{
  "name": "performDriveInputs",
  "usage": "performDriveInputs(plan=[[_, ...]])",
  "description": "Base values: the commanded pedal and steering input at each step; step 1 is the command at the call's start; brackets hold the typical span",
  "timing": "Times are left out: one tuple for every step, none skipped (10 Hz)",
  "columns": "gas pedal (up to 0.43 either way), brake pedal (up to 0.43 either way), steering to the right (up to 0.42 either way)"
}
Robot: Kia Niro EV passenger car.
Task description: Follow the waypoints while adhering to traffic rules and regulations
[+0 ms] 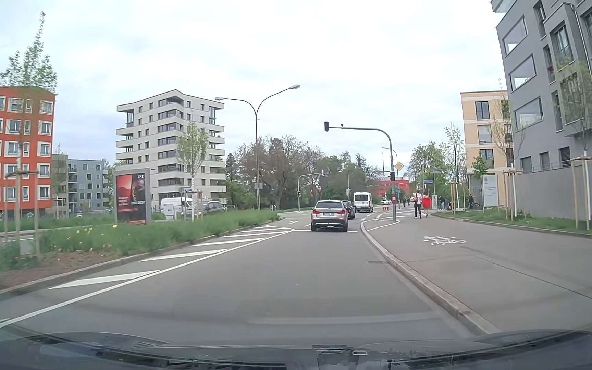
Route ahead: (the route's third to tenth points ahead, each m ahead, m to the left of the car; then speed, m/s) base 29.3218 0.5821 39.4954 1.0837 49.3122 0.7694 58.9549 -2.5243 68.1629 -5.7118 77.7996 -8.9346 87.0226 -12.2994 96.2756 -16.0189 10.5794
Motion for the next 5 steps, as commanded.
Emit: performDriveInputs(plan=[[0.059, 0.000, 0.011], [0.059, 0.000, 0.011], [0.059, 0.000, 0.011], [0.059, 0.000, 0.013], [0.059, 0.000, 0.015]])
